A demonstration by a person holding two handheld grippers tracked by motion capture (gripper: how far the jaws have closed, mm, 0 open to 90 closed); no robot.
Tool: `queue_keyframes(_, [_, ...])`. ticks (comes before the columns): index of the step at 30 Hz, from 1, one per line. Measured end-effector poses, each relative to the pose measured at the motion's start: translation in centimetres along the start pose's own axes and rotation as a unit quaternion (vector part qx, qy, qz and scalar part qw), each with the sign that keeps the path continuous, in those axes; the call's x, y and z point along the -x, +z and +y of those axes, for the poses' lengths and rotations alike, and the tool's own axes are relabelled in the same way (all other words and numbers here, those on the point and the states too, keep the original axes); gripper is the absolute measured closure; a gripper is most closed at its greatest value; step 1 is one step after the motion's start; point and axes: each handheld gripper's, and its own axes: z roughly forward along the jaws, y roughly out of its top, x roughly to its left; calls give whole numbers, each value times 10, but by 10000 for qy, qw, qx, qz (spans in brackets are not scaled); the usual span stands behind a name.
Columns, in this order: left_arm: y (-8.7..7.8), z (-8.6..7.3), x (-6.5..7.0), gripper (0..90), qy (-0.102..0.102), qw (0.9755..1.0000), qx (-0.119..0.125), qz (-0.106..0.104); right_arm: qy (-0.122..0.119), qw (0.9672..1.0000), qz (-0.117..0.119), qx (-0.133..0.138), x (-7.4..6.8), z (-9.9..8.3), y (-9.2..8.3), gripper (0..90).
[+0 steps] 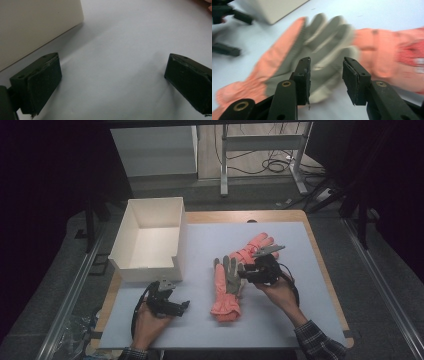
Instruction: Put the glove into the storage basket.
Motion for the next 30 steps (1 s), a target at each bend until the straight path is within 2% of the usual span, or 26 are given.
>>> queue_keyframes(5, [0, 0, 0, 10, 1, 10000, 1, -2, 141, 9991, -395, 111, 26, 6, -8, 614])
queue_keyframes(10, [0, 0, 0, 10, 0, 10000, 2, -3, 263, 9965, -778, 166, 46, 14, -6, 630])
queue_keyframes(18, [0, 0, 0, 10, 0, 10000, 6, -3, 403, 9905, -1317, -24, 70, 21, 23, 405])
queue_keyframes(22, [0, 0, 0, 10, 0, 10000, 5, -1, 446, 9887, -1413, -208, 78, 18, 39, 372])
queue_keyframes(25, [0, 0, 0, 10, 1, 10000, 5, -2, 451, 9887, -1392, -310, 81, 16, 48, 411])
queue_keyframes(26, [0, 0, 0, 10, 0, 10000, 5, -1, 472, 9885, -1400, -322, 81, 15, 50, 459])
queue_keyframes(27, [0, 0, 0, 10, -1, 10000, 5, -2, 535, 9889, -1350, -319, 81, 14, 52, 556])
queue_keyframes(28, [0, 0, 0, 10, -1, 10000, 5, -2, 535, 9889, -1350, -319, 81, 14, 52, 556])
queue_keyframes(30, [0, 0, 0, 10, -2, 10000, 4, -2, 612, 9889, -1325, -278, 81, 11, 54, 648])
